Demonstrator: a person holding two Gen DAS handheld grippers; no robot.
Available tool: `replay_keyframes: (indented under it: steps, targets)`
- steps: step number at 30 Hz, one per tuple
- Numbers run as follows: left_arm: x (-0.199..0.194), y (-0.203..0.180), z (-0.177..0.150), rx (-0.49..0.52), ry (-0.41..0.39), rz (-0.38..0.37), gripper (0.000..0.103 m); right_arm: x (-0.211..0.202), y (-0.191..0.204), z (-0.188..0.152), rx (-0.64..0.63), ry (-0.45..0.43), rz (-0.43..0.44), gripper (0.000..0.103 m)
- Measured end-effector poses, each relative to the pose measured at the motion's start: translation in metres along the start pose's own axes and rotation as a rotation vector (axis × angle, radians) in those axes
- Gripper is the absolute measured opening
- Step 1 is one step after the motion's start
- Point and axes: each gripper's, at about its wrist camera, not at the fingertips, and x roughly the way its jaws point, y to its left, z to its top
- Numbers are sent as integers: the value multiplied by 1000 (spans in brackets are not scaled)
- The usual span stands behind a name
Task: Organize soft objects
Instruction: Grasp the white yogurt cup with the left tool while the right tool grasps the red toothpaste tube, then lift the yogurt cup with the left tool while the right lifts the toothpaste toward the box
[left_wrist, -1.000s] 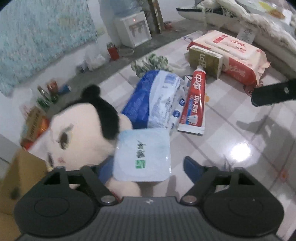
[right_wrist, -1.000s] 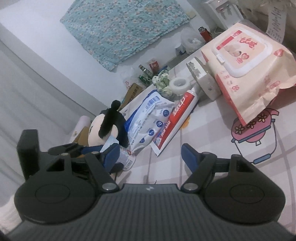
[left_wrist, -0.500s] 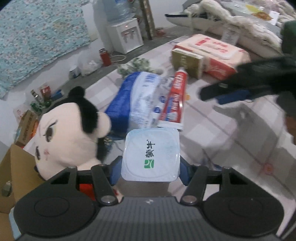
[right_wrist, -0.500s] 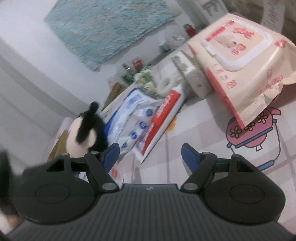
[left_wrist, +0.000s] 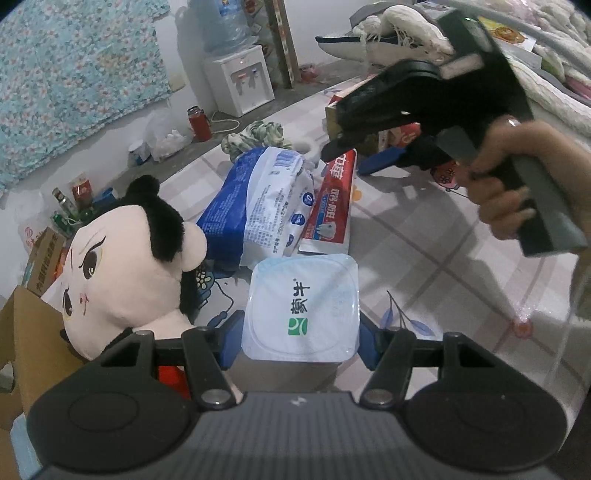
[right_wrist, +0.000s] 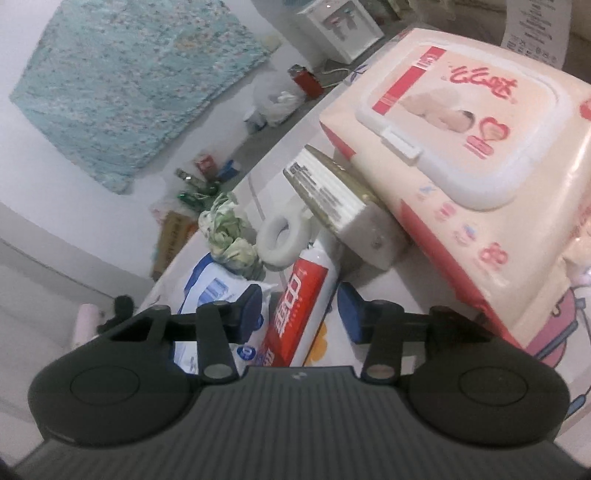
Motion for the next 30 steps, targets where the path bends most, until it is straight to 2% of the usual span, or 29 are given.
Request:
replay_keyframes:
  steps: [4,5,7,10,14,20,23,25,26,27,28,29,30]
  targets:
    - [1,-1,-1,4,-8,4,62,14,20,1,-21,-6,-72,44]
    - [1,-1,-2,3,-11,5,62,18,27,0,-58,-12,-95,31]
    - [1,-2,-3,1,-14,8,62,26,40,-7,-124,-41,-153,28]
    - [1,-4,-4,0,-14,13,62,31,49,-11,-193,-51,-183,26]
    - [-3,-2,-6,-6,-6,4,62,12,34,-16,-193,-12,-160,26]
    - [-10,-3,-15,-1,8,12,62,-51,-11,-47,-208,35,-88,26]
    - [-10,-5,-16,-2,11,24,62,-58,-15,-51,-219,60,-84,32]
    - [-11,-7,-16,-5,12,32,62,-60,-12,-53,-224,73,-86,56]
    - [-11,-7,-16,-6,11,34,62,-55,-7,-50,-232,96,-62,78]
    - [-10,-8,-16,-8,10,39,62,-58,-7,-55,-262,119,-39,91]
    - [-10,-8,-15,-9,9,42,62,-52,0,-55,-303,142,-29,92]
    - [-10,-9,-15,-11,8,46,62,-47,7,-57,-349,151,-48,89]
    - [-10,-9,-14,-14,9,49,62,-42,17,-62,-404,148,-95,63]
